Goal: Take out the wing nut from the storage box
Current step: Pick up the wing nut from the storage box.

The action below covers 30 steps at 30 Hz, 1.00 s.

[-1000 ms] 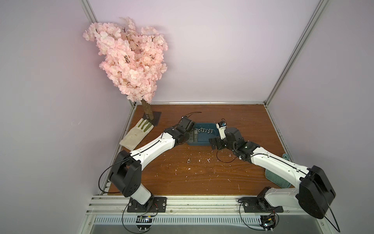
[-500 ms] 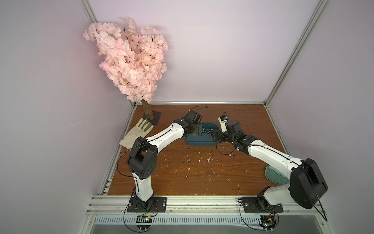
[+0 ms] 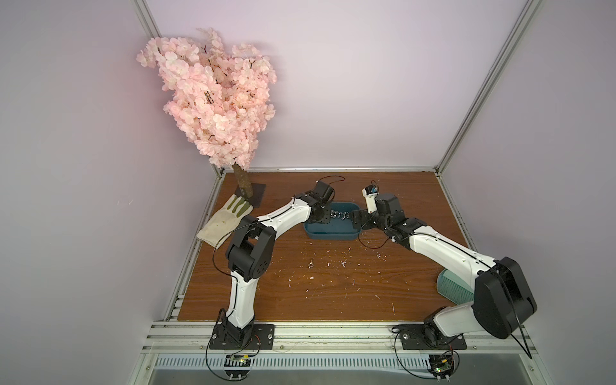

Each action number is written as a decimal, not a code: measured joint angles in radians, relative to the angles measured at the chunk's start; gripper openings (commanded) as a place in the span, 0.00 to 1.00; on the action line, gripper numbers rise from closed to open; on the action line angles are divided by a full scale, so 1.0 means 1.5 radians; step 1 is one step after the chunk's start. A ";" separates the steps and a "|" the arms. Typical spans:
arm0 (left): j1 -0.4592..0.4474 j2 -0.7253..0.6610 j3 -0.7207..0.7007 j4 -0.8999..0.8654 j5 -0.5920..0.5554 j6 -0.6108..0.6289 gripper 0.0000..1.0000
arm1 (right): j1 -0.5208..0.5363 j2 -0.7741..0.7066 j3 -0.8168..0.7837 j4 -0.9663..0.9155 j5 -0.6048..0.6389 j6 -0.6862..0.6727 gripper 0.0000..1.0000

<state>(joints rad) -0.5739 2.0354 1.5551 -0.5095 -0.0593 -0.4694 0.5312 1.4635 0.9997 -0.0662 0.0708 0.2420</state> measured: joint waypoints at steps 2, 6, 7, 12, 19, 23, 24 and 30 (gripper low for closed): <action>0.005 0.010 0.001 -0.001 0.003 0.013 0.41 | -0.002 0.005 0.002 0.000 -0.001 -0.001 1.00; 0.022 0.028 0.011 -0.005 0.014 0.019 0.44 | -0.002 0.009 0.002 -0.001 -0.001 -0.001 1.00; 0.026 0.031 0.015 -0.005 0.019 0.017 0.46 | -0.002 0.010 0.003 -0.002 -0.001 -0.002 1.00; 0.035 0.047 0.040 -0.006 0.036 -0.006 0.52 | -0.004 0.012 0.010 -0.002 -0.001 -0.002 1.00; 0.035 0.082 0.077 -0.007 0.052 -0.031 0.52 | -0.007 0.025 0.011 0.001 -0.001 -0.004 1.00; 0.035 0.091 0.079 -0.007 0.057 -0.033 0.50 | -0.009 0.033 0.011 0.001 -0.002 -0.005 1.00; 0.035 0.092 0.079 -0.007 0.058 -0.033 0.50 | -0.010 0.034 0.011 0.001 -0.001 -0.006 0.99; 0.035 0.101 0.102 -0.007 0.072 -0.021 0.50 | -0.012 0.034 0.011 0.002 -0.003 -0.006 1.00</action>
<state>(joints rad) -0.5213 2.1872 1.7077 -0.5198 0.0494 -0.5011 0.5137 1.5150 1.0168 -0.0635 0.0658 0.2325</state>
